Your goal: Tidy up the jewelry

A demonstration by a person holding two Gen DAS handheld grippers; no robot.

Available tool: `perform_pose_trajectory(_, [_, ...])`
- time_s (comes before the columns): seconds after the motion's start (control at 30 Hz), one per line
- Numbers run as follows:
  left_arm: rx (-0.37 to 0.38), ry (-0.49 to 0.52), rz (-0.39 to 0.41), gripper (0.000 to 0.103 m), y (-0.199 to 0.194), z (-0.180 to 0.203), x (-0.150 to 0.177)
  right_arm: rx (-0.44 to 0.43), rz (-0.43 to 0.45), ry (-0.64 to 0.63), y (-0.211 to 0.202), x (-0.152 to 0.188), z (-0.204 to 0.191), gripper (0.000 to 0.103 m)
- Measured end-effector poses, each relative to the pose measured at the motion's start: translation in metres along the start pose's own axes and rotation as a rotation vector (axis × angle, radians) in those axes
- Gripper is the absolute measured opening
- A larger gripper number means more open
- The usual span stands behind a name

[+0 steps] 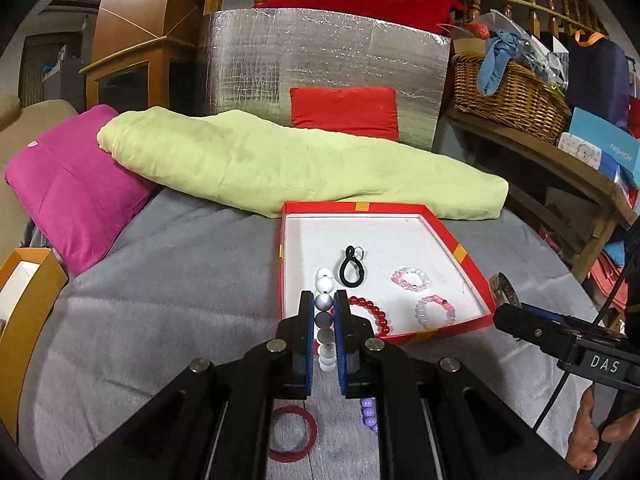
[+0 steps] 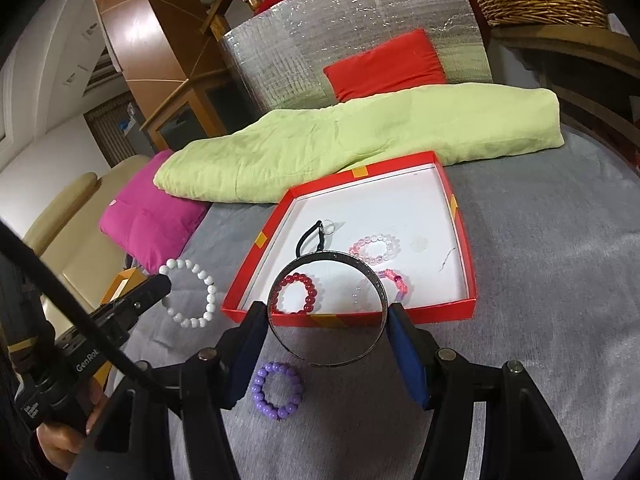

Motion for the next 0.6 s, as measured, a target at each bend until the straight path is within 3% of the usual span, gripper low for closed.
perform_pose_trajectory(0.6, [-0.037, 0.023, -0.029, 0.01, 0.0021, 0.0004, 0.006, 0.017, -0.023, -0.007, -0.0042, 0.0076, -0.0024, 0.064])
Point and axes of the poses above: each gripper's, at about its wrist camera, not at the fingertips, and y roughly the way its jaws point, z to its right, x to its underside, the point moved 2 cm from there along y, roughly the way its jaws point, and after that the axes turned 2 degrees about -x, right-handed, at the moved point
